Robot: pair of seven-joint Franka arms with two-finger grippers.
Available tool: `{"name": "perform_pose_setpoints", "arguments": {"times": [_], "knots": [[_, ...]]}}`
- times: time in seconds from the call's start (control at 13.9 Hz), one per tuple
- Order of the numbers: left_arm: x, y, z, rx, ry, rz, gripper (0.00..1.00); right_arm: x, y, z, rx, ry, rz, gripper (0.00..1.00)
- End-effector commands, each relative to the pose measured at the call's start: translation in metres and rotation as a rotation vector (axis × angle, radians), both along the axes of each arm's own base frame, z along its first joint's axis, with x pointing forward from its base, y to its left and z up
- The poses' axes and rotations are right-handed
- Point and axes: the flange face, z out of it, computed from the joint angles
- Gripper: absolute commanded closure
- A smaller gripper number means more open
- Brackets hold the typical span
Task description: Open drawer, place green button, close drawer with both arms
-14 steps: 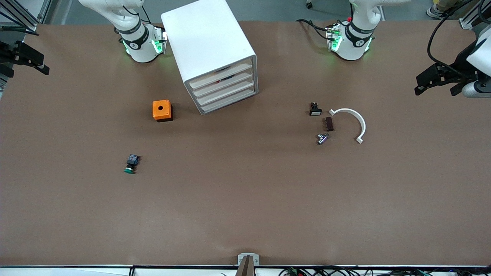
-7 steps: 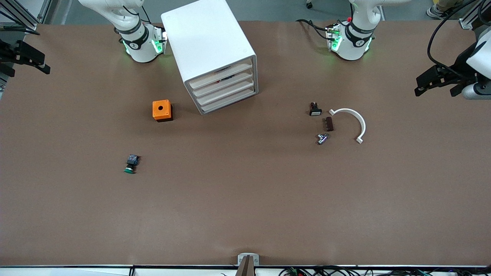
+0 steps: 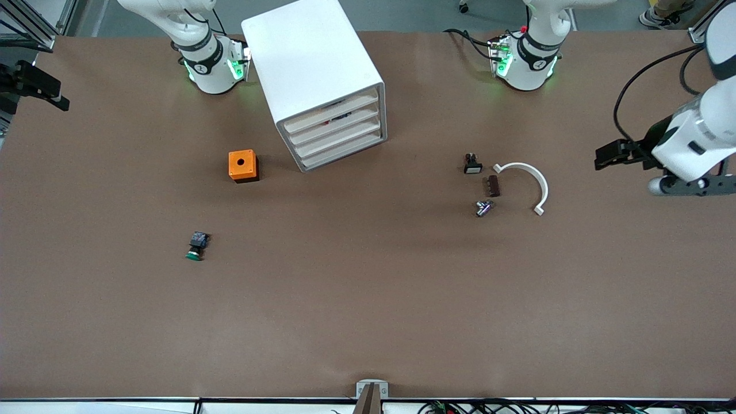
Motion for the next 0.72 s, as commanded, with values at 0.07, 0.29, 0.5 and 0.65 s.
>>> {"name": "perform_pose_setpoints", "arguments": {"times": [0.07, 0.29, 0.5, 0.65], "knots": [[0.011, -0.06, -0.048, 0.052, 0.085, 0.076, 0.0, -0.006, -0.003, 0.007, 0.005, -0.007, 0.0, 0.0], [0.01, -0.111, -0.093, 0.106, 0.15, 0.129, 0.0, -0.006, -0.004, 0.006, 0.007, -0.005, -0.003, 0.0], [0.002, -0.155, -0.132, 0.169, 0.201, 0.208, 0.0, -0.005, 0.001, 0.006, 0.006, -0.005, 0.006, 0.0], [-0.01, -0.191, -0.152, 0.19, 0.238, 0.28, 0.0, -0.004, 0.005, 0.006, 0.007, -0.007, 0.012, 0.0]]}}
